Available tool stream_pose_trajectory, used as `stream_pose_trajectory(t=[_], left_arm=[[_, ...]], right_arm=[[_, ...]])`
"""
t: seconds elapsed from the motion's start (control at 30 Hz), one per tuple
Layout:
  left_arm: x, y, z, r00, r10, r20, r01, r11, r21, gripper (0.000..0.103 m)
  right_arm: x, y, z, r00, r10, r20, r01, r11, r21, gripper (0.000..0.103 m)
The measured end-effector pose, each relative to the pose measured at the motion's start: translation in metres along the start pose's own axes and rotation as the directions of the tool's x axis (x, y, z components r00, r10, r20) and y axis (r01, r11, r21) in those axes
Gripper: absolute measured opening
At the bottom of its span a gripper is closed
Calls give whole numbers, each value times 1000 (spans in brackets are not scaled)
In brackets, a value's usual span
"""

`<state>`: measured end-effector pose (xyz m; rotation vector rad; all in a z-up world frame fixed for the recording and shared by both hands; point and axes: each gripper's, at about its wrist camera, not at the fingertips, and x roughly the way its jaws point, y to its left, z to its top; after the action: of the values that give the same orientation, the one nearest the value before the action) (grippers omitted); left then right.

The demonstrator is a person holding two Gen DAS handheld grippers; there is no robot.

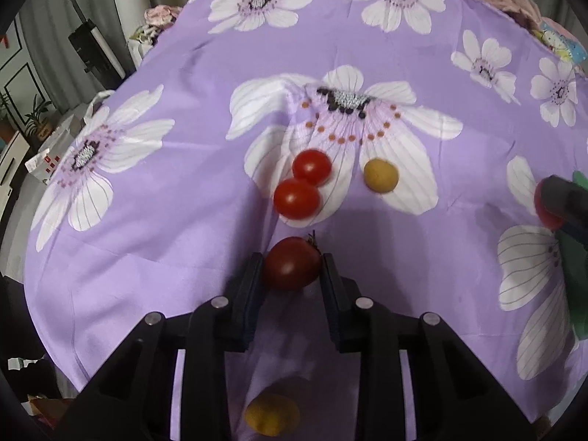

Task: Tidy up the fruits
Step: 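Carry the cherry tomato into the green bowl and open the right gripper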

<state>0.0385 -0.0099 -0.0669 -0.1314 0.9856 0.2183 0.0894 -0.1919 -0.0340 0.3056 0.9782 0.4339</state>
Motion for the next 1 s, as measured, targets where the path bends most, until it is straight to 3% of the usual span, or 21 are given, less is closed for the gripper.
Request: stream_pose_trajectory(t=[0.17,0.37,0.5,0.67,1.0], left_arm=[[-37,-13,4,989,-99,111,99,995,4,30],[-85,-49,13,954,-186,233,176,982,62,30],[-108,-74,17,927,-253,276,229,967,116,30],[-123,-117,21,901,-342,268,306,937,166,30],[-138,-199,12,846,-495,200,411,843,347,30]], right_arm=[[-16,-1,3,999,-33,41,33,999,-2,29],[-53,-14,8,989,-56,139,53,998,23,29],[-81,-32,12,974,-97,203,84,994,72,29],[-112,-61,12,938,-232,258,193,967,168,29],[-150,-116,6,899,-338,279,244,914,323,29]])
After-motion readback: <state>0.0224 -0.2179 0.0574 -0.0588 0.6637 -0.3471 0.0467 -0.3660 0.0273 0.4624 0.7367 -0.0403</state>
